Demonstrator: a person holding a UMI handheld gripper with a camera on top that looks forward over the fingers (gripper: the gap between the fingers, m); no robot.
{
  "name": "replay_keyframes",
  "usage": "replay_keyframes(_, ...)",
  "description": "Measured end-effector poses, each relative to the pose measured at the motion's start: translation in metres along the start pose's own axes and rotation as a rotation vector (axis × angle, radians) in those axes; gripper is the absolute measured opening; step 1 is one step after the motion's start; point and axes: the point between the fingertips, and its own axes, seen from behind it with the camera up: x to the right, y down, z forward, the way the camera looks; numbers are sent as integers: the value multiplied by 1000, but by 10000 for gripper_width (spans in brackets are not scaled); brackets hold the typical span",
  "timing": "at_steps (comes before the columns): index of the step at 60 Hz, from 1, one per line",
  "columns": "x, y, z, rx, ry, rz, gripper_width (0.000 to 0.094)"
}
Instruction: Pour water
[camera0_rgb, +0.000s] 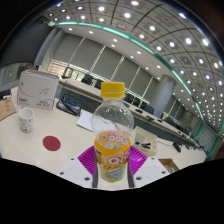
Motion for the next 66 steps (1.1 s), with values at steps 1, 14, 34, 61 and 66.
replay_keyframes(1, 1, -9, 1, 6, 12, -25, 406)
replay_keyframes(14, -54, -122, 23, 57, 182, -498, 404)
replay_keyframes(34, -181, -160, 77, 88, 327, -1379, 404)
replay_keyframes(61, -229, -158, 86, 146, 285, -1608, 402)
replay_keyframes(66, -224, -162, 75, 138, 219, -1384, 408)
